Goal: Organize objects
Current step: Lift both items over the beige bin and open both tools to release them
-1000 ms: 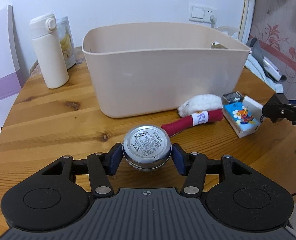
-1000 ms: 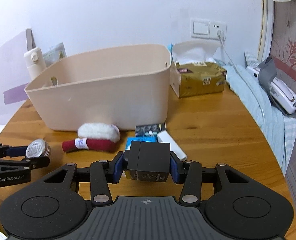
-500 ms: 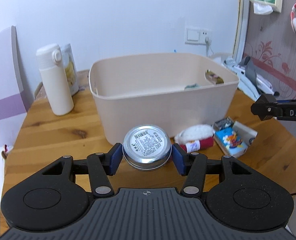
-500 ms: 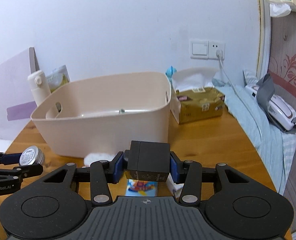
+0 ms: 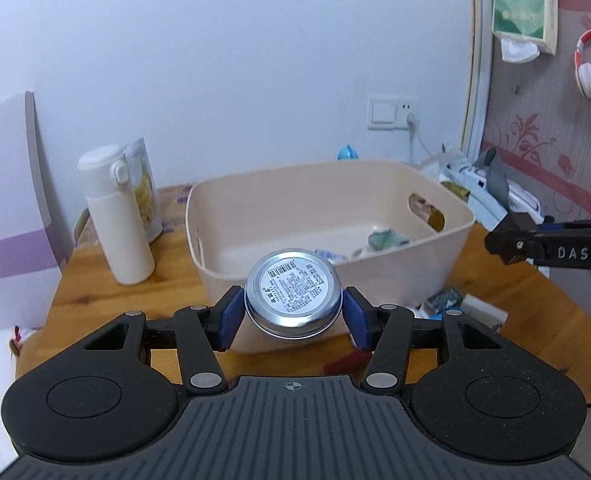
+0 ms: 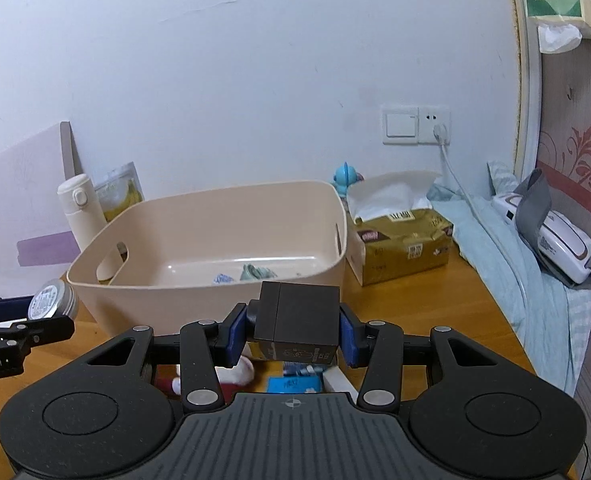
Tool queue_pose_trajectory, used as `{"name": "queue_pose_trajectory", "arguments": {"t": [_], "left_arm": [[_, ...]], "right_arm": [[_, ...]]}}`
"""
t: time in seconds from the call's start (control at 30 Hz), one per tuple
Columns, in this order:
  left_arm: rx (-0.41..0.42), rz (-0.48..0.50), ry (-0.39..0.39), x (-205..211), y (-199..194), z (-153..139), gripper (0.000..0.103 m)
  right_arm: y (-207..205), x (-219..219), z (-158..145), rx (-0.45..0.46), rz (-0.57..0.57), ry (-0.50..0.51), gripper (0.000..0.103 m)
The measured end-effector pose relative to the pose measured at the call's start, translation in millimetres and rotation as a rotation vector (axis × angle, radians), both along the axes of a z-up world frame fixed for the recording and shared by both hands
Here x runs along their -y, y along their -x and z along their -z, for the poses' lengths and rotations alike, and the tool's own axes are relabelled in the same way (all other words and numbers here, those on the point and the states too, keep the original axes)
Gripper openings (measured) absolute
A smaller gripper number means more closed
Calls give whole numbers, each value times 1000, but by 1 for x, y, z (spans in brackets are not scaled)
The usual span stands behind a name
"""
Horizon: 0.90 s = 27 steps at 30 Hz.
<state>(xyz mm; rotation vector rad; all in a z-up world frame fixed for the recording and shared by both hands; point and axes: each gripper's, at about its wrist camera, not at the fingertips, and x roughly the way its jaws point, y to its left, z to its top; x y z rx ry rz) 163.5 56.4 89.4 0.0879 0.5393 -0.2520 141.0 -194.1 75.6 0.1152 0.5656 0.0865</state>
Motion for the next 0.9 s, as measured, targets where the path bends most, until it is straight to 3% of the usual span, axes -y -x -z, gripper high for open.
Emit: {"name": "queue_pose_trajectory", "arguments": {"t": [0.47,0.9], "left_arm": [[29,19,1,8,-30,-12,55],[-14,-6,3,11,-69,1,55]], "right_arm": [[-26,-10,-12,31,-11,-9,44],[-63,-19,-4,13,-28,-21,44]]}}
